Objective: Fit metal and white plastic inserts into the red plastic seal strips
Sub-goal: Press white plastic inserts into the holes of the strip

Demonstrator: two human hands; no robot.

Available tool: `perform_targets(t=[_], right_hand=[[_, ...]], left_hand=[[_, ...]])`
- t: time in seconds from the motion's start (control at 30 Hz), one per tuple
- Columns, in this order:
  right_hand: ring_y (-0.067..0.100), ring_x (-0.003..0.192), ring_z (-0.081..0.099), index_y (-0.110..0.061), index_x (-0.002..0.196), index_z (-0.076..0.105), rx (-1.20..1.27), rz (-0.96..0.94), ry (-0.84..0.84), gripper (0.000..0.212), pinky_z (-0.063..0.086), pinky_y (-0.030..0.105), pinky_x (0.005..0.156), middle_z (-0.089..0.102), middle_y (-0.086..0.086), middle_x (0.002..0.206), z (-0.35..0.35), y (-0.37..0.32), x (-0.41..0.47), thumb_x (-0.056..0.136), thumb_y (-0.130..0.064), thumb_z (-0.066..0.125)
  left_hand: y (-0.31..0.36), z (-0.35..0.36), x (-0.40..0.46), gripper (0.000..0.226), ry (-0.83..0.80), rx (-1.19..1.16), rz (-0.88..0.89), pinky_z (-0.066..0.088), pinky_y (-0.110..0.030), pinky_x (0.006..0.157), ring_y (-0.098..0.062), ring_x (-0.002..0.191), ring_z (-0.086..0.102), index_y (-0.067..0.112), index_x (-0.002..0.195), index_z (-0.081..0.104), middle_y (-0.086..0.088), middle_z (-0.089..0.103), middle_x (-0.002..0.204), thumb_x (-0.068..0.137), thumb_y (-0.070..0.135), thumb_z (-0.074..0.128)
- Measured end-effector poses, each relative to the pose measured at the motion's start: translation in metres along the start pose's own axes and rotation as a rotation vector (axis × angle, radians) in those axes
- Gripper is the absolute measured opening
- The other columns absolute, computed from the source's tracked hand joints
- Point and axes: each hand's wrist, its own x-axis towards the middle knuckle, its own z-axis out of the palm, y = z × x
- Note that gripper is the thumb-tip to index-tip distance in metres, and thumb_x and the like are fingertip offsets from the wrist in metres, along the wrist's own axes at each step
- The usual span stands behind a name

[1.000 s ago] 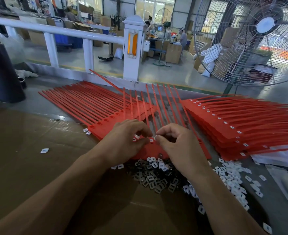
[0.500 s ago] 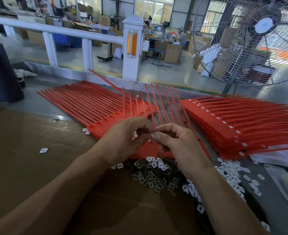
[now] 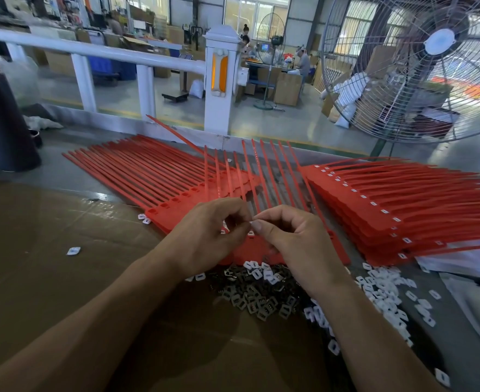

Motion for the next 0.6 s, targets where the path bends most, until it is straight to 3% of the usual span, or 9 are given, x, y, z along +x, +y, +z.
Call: perform_targets(t=[0.37,0.5,0.6], right_hand=[[-0.002,0.061,0.059,-0.03,0.084,0.074,-0.066,-0.002,0.112,0.011,0.047,0.013,0.058,0.068,-0.014,0.069,0.0,0.0028,0.002,0.094,-0.027,0.074],[-0.001,0.06,0.059,-0.029,0.085,0.074,-0.078,0.018,0.184,0.009,0.046,0.013,0.057,0.067,-0.016,0.068,-0.0033,0.0056,0.004,0.094,-0.027,0.074],[0.002,0.061,0.061,-0.032,0.087,0.073,-0.087,0.037,0.252,0.008,0.048,0.016,0.058,0.068,-0.016,0.067,-0.0084,0.0069,0.0059,0.093,-0.027,0.074]], left_hand=[[-0.0025,0.0006,0.0004,0.012,0.003,0.073,-0.015,0.05,-0.025,0.068,-0.007,0.082,0.063,0.028,0.091,0.066,0.015,0.064,0.084,0.099,0.031,0.057],[-0.0046,-0.0015,-0.001,0.02,-0.014,0.168,-0.037,0.051,-0.03,0.077,-0.004,0.085,0.059,0.025,0.094,0.067,0.015,0.062,0.088,0.098,0.038,0.052],[-0.0084,-0.0031,-0.0017,0.017,-0.043,0.264,-0.096,0.048,-0.035,0.092,0.001,0.095,0.052,0.032,0.101,0.068,0.02,0.059,0.098,0.097,0.041,0.054]])
